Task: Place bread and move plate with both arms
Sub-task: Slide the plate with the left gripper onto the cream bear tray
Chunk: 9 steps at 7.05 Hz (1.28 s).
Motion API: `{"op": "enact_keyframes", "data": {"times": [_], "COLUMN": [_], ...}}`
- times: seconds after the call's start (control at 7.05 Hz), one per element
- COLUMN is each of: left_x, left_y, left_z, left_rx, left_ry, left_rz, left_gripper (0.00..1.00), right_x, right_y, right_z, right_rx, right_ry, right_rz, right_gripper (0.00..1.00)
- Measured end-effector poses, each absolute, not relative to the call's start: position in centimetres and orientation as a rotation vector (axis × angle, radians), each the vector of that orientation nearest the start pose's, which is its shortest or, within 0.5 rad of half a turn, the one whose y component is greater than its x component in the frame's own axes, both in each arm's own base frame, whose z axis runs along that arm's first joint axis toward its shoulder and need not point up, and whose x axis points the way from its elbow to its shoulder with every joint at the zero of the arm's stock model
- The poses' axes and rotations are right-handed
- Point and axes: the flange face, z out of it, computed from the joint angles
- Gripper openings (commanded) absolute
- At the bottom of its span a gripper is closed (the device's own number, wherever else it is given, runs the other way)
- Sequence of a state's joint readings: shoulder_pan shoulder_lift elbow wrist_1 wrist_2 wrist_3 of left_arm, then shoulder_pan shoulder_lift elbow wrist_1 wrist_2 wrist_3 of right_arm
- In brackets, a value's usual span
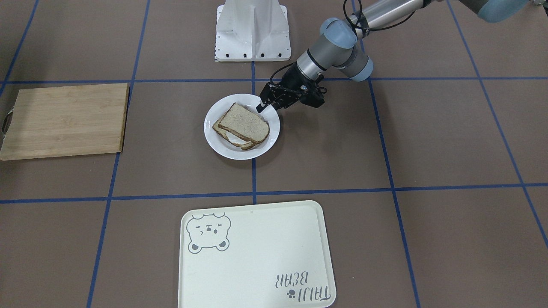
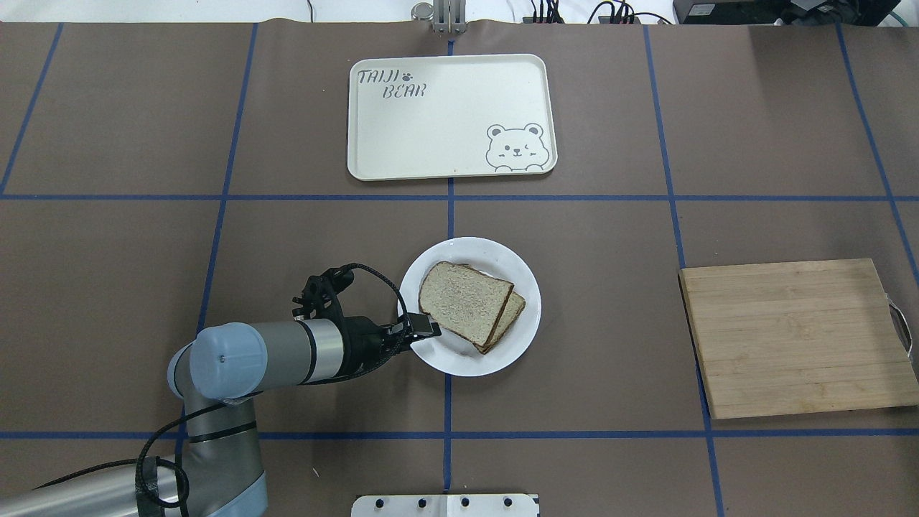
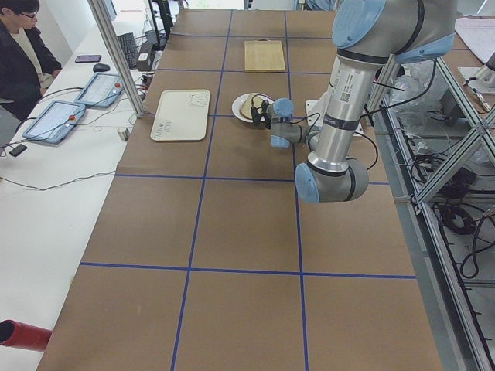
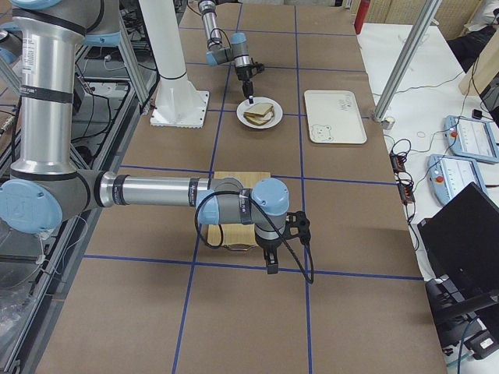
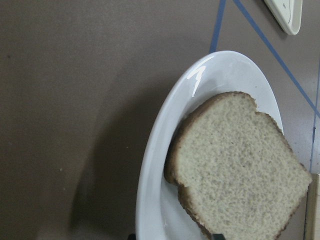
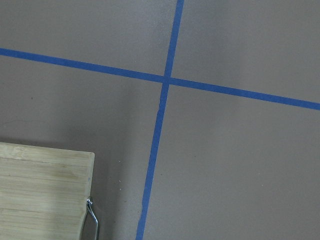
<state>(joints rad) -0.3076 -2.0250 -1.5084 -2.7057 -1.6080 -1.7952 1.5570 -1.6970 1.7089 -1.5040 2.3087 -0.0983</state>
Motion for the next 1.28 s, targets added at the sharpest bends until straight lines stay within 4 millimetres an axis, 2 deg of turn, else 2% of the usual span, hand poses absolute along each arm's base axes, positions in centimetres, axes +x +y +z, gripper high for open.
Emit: {"op": "enact_keyframes", "data": {"times": [0.43, 0.85, 0.99, 1.13, 1.28], "left_x": [58.0, 56.4, 55.7, 54.6, 53.1], "left_y": [-32.1, -32.0, -32.9, -34.9, -38.1], "left_z": [29.4, 28.3, 27.5, 26.7, 26.3], "left_rx": [0.039, 0.012, -0.019, -0.032, -0.032], "left_ry": [1.593, 1.725, 1.762, 1.785, 1.795], "left_rz": [-0.392, -0.406, -0.450, -0.509, -0.588], "left_gripper": [0.00, 0.00, 0.00, 0.00, 0.00], "right_x": [6.0, 6.0, 6.0, 6.0, 6.0], "right_y": [-44.6, -44.6, -44.6, -44.6, -44.6], "right_z": [64.4, 64.4, 64.4, 64.4, 64.4], "right_rx": [0.107, 0.108, 0.108, 0.108, 0.109], "right_ry": [-0.734, -0.734, -0.734, -0.733, -0.733], "right_rz": [-0.135, -0.135, -0.135, -0.135, -0.136], "right_gripper": [1.00, 1.00, 1.00, 1.00, 1.00]}}
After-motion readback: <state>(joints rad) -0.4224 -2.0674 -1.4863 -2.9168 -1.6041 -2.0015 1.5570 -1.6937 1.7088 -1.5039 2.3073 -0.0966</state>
